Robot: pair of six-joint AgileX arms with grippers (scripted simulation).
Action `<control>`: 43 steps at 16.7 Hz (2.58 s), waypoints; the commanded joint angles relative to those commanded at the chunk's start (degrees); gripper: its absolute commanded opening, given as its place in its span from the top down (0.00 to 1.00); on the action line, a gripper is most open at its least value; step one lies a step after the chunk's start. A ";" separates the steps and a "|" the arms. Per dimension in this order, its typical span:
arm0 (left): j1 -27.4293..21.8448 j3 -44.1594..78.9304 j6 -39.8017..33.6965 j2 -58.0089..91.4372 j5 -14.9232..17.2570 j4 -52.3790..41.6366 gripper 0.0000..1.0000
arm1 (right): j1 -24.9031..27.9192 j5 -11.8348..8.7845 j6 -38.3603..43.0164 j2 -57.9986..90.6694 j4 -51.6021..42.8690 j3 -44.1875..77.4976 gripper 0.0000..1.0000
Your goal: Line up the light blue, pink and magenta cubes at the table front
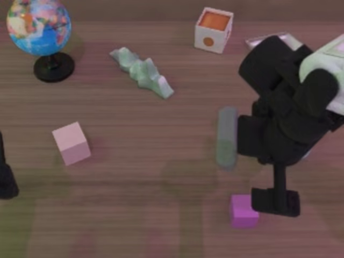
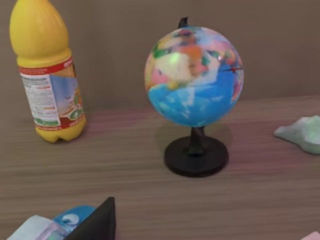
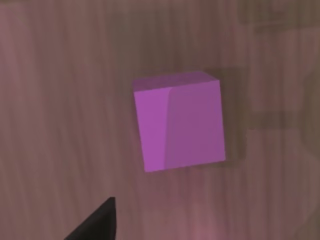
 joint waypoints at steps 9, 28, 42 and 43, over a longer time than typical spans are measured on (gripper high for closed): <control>-5.35 36.65 21.04 48.06 0.20 -27.45 0.00 | -19.02 -1.80 19.85 -46.13 26.43 -31.97 0.00; -11.02 81.06 45.56 106.29 0.23 -58.58 0.00 | -36.36 2.23 45.86 -93.49 55.19 -68.69 0.00; -11.23 70.20 45.83 113.48 0.30 -40.64 0.00 | -36.36 2.23 45.86 -93.49 55.19 -68.69 0.00; -11.23 70.20 45.83 113.48 0.30 -40.64 0.08 | -36.36 2.23 45.86 -93.49 55.19 -68.69 0.00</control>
